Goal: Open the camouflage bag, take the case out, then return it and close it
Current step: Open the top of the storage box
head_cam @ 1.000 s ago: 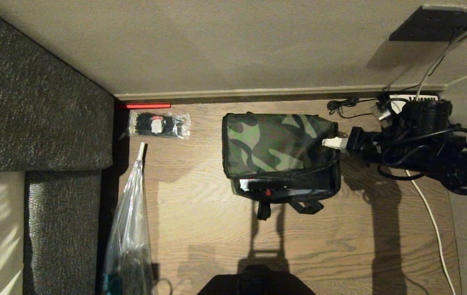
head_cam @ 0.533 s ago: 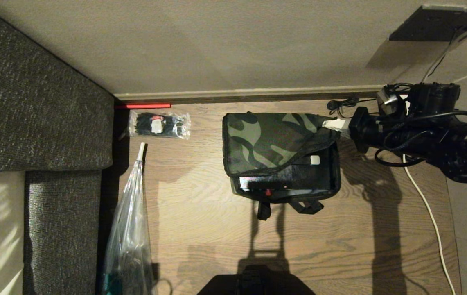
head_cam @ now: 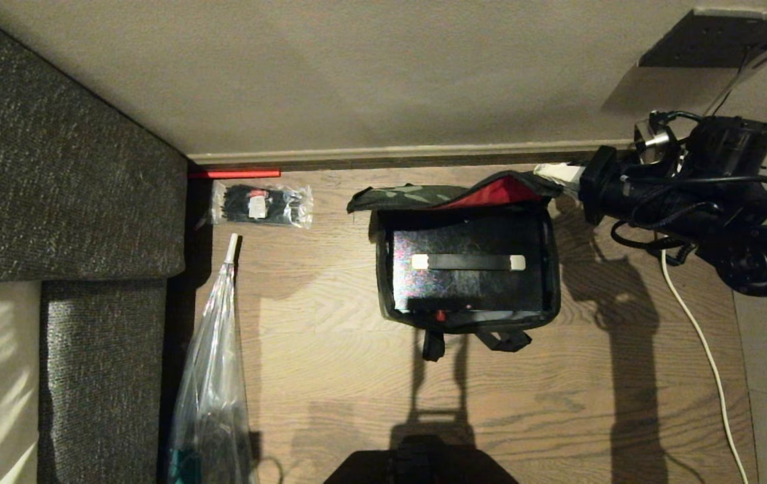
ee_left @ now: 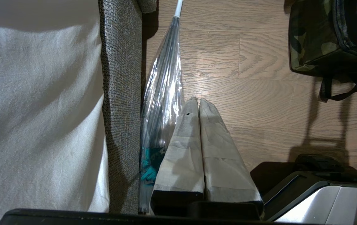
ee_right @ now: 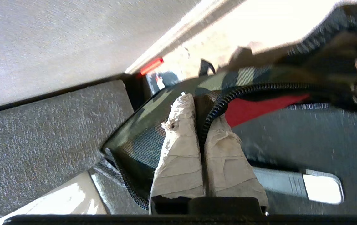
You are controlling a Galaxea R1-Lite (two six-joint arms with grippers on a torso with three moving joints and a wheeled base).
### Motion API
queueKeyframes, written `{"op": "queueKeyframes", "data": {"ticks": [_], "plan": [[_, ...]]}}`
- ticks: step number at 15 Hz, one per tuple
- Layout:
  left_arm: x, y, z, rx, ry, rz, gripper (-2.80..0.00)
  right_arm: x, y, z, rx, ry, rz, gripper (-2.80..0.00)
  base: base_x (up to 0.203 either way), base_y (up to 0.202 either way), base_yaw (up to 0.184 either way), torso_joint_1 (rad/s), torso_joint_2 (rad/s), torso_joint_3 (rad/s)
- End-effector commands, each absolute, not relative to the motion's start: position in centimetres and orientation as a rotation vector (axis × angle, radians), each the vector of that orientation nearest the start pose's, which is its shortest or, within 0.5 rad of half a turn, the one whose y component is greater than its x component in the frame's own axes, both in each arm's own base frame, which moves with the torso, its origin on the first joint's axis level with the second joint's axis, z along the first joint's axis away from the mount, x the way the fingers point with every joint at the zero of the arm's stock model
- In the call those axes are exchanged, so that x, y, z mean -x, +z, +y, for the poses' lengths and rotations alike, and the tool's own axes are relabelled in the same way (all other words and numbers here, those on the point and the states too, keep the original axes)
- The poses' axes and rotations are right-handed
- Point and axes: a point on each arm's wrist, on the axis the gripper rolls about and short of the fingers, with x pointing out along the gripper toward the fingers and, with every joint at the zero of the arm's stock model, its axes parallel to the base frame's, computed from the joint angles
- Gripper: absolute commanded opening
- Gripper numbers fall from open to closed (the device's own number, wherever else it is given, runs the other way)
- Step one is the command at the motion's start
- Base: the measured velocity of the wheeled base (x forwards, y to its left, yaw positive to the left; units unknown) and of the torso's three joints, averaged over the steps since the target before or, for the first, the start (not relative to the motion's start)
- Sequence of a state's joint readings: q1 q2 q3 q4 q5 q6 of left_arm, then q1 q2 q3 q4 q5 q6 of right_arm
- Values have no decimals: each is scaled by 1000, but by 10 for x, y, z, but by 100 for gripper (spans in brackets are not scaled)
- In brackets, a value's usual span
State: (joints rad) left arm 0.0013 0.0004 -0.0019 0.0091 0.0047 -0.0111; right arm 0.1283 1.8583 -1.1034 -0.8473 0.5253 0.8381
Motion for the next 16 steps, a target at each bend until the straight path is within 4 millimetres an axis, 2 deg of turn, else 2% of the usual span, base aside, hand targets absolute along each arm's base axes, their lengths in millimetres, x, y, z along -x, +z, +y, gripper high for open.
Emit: {"op": "queueKeyframes", "data": {"ticks": [1,4,5,9,16], "plan": [[23,75,0,11,8,8,-280,-362,231,58,-779,668,154,-280,0,0,0,0,0,0],[23,75,0,11,8,8,-280,-365,233,58,-770,677,123,-280,0,0,0,0,0,0],[23,75,0,12,8,8,-280,-367,234,58,-768,677,116,0,0,0,0,0,0,0],[23,75,0,12,8,8,-280,-366,231,58,-746,686,76,0,0,0,0,0,0,0],[23,75,0,12,8,8,-280,-365,243,55,-714,727,-48,0,0,0,0,0,0,0]]}}
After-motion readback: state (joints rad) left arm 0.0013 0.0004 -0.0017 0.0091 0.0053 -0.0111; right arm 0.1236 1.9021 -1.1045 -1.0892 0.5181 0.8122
